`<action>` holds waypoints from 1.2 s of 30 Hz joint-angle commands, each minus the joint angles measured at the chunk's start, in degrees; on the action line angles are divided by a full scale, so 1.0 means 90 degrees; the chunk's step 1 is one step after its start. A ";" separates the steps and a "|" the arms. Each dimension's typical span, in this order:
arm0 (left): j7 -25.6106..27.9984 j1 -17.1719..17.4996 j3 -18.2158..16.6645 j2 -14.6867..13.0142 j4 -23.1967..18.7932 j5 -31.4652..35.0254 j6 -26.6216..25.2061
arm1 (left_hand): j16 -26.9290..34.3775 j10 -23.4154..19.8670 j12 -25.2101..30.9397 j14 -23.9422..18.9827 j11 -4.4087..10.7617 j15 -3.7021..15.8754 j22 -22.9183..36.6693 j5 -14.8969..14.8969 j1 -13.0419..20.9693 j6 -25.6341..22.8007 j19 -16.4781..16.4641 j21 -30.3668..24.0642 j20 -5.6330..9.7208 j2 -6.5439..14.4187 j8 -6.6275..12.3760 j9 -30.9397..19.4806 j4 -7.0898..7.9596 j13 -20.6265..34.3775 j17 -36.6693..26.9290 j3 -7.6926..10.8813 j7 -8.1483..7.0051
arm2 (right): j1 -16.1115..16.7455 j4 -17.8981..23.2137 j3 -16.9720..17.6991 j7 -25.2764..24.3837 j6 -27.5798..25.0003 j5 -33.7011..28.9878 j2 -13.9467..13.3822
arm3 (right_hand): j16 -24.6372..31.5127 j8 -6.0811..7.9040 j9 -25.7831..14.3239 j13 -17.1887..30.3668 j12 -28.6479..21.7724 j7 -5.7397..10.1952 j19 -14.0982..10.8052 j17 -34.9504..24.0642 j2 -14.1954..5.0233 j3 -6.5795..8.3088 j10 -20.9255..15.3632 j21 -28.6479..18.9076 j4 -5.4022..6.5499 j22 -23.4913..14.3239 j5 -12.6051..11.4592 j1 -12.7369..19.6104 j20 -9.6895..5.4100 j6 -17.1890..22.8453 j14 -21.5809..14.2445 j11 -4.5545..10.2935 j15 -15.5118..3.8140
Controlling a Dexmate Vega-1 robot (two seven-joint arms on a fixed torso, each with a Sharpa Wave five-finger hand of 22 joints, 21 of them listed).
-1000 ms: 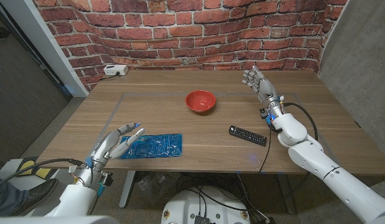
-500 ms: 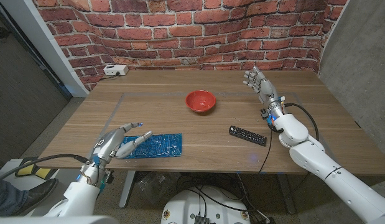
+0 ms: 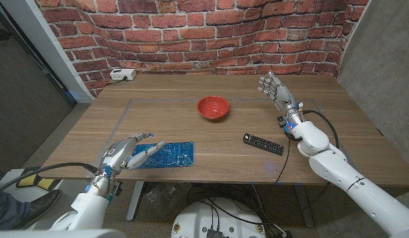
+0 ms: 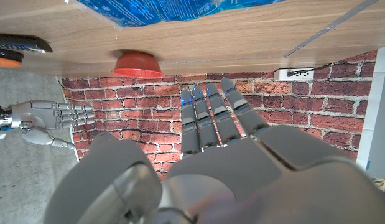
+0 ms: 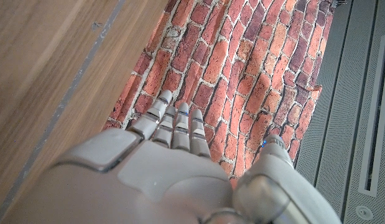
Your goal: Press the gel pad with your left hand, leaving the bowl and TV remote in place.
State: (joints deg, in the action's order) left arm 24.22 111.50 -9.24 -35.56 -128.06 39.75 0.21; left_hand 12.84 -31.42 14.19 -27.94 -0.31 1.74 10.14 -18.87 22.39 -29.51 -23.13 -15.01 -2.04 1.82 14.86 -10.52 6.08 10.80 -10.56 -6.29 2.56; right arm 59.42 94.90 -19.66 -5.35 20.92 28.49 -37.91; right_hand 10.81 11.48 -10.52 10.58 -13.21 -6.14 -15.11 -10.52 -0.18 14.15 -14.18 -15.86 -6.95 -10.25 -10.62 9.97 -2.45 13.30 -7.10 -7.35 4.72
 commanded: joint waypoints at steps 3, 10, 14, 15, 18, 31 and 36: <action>-0.0120 -0.0044 0.0289 -0.0268 -0.0155 0.0410 -0.0693 | -0.0015 -0.0117 -0.0018 -0.0080 0.0100 0.0049 0.0015 -0.0052 0.0092 -0.0161 -0.0049 0.0048 0.0010 0.0242 0.0015 -0.0023 0.0005 0.0012 0.0000 0.0122 -0.0042 | 0.0089 0.0087 0.0079 0.0096 -0.0020 0.0102 -0.0120 | -0.0005 -0.0014 -0.0025 0.0014 0.0013 -0.0013 -0.0057 -0.0015 0.0007 0.0022 -0.0074 0.0011 -0.0029 -0.0026 0.0018 0.0081 0.0009 0.0055 -0.0069 0.0019 0.0015; -0.0344 -0.0152 0.0541 -0.0433 -0.0229 0.0474 -0.1117 | -0.0034 -0.0133 -0.0036 -0.0088 0.0112 0.0067 0.0013 -0.0054 0.0155 -0.0192 -0.0036 0.0071 0.0031 0.0314 0.0006 -0.0022 -0.0009 0.0011 0.0005 0.0160 -0.0071 | 0.0138 0.0099 0.0120 0.0140 -0.0011 0.0164 -0.0163 | -0.0007 -0.0009 -0.0025 0.0015 0.0013 -0.0038 -0.0049 -0.0012 -0.0016 0.0039 -0.0085 0.0027 -0.0041 -0.0026 0.0015 0.0114 0.0015 0.0072 -0.0074 0.0002 0.0029; -0.0471 -0.0261 0.0777 -0.0573 -0.0253 0.0620 -0.1436 | -0.0073 -0.0090 -0.0075 -0.0039 0.0098 0.0060 0.0013 -0.0053 0.0200 -0.0196 0.0008 0.0104 0.0029 0.0379 -0.0014 -0.0021 -0.0016 0.0011 0.0007 0.0189 -0.0070 | 0.0177 0.0110 0.0152 0.0159 0.0007 0.0183 -0.0198 | -0.0008 -0.0010 -0.0025 0.0015 0.0014 -0.0047 -0.0052 -0.0010 -0.0020 0.0043 -0.0088 0.0032 -0.0047 -0.0026 0.0016 0.0127 0.0013 0.0073 -0.0075 0.0001 0.0023; -0.0472 -0.0291 0.0851 -0.0600 -0.0264 0.0700 -0.1541 | -0.0105 -0.0072 -0.0097 0.0014 0.0093 0.0040 0.0013 -0.0050 0.0222 -0.0164 0.0031 0.0124 0.0028 0.0412 -0.0041 -0.0020 -0.0018 0.0011 0.0008 0.0202 -0.0073 | 0.0190 0.0118 0.0160 0.0156 0.0004 0.0183 -0.0210 | -0.0008 -0.0010 -0.0025 0.0015 0.0014 -0.0046 -0.0051 -0.0010 -0.0022 0.0045 -0.0089 0.0034 -0.0049 -0.0026 0.0016 0.0131 0.0015 0.0075 -0.0077 0.0000 0.0021; -0.0401 -0.0360 0.1046 -0.0680 -0.0265 0.0902 -0.1789 | -0.0171 0.0081 -0.0192 0.0129 0.0119 0.0029 0.0013 -0.0033 0.0263 -0.0069 0.0154 0.0200 0.0036 0.0463 -0.0119 -0.0020 -0.0019 0.0013 0.0009 0.0215 -0.0085 | 0.0226 0.0139 0.0180 0.0154 -0.0005 0.0205 -0.0230 | -0.0008 -0.0010 -0.0025 0.0015 0.0015 -0.0048 -0.0055 -0.0009 -0.0024 0.0047 -0.0090 0.0037 -0.0053 -0.0026 0.0017 0.0139 0.0014 0.0079 -0.0080 0.0001 0.0019; -0.0308 -0.0720 0.1784 -0.1131 -0.0119 0.1159 -0.2483 | -0.0325 0.0714 -0.0411 0.0982 0.0240 0.0108 0.0018 0.0047 0.0328 0.0568 0.0739 0.0441 0.0204 0.0524 -0.0445 -0.0029 0.0000 0.0019 0.0003 0.0162 -0.0252 | 0.0357 0.0170 0.0262 0.0116 0.0044 0.0217 -0.0283 | 0.0001 -0.0003 -0.0025 0.0016 0.0005 0.0007 -0.0038 -0.0008 -0.0022 0.0049 -0.0134 0.0064 -0.0062 -0.0028 0.0025 0.0156 0.0047 0.0110 -0.0117 0.0026 0.0018; -0.0253 -0.0953 0.2062 -0.1260 0.0003 0.0953 -0.2544 | -0.0299 0.0770 -0.0405 0.1008 0.0293 0.0122 0.0018 0.0054 0.0329 0.0720 0.0816 0.0454 0.0239 0.0529 -0.0486 -0.0030 0.0006 0.0019 0.0002 0.0150 -0.0357 | 0.0397 0.0127 0.0285 0.0128 0.0103 0.0238 -0.0276 | 0.0001 -0.0004 -0.0025 0.0017 0.0004 0.0011 -0.0038 -0.0009 -0.0021 0.0047 -0.0143 0.0070 -0.0061 -0.0028 0.0027 0.0154 0.0050 0.0113 -0.0123 0.0023 0.0015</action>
State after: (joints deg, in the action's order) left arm 21.42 106.36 4.18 -44.03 -129.67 49.54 -19.42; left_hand 9.95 -24.95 10.59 -19.07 2.25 2.35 10.15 -18.39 24.74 -23.87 -16.23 -11.01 0.11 6.65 10.97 -10.52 5.77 10.79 -10.39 -4.87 -0.33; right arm 62.08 96.35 -17.67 -4.18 20.96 30.15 -40.22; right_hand 10.82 11.48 -10.52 10.58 -13.21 -6.04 -15.11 -10.39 -0.41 14.40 -15.02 -15.25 -7.19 -10.25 -10.62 10.81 -2.44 14.03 -7.70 -7.33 4.72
